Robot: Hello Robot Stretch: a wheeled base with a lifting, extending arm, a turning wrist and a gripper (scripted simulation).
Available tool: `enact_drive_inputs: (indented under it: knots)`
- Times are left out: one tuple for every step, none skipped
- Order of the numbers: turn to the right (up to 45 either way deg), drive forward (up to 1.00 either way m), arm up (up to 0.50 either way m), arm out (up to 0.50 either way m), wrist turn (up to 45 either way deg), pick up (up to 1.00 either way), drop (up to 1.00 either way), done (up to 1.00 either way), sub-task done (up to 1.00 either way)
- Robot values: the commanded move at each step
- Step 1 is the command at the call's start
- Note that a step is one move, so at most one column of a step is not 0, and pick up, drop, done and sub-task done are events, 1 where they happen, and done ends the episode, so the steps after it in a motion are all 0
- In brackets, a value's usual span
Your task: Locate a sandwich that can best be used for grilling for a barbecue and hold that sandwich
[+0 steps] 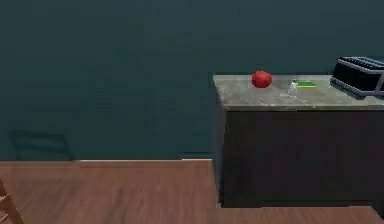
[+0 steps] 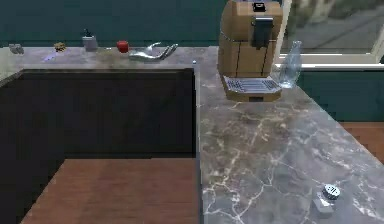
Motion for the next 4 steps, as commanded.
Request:
enact_drive_inputs:
  knots:
    - [39.0, 0.00, 0.00, 0.00, 0.0, 0.00, 0.00, 0.00, 0.00]
    - [0.0, 0.15, 0.00, 0.00, 0.0, 0.00, 0.00, 0.00, 0.00]
    - [33.0, 0.00, 0.00, 0.00, 0.0, 0.00, 0.00, 0.00, 0.00]
    - [0.0, 1.00, 0.00, 0.00, 0.0, 0.00, 0.00, 0.00, 0.00]
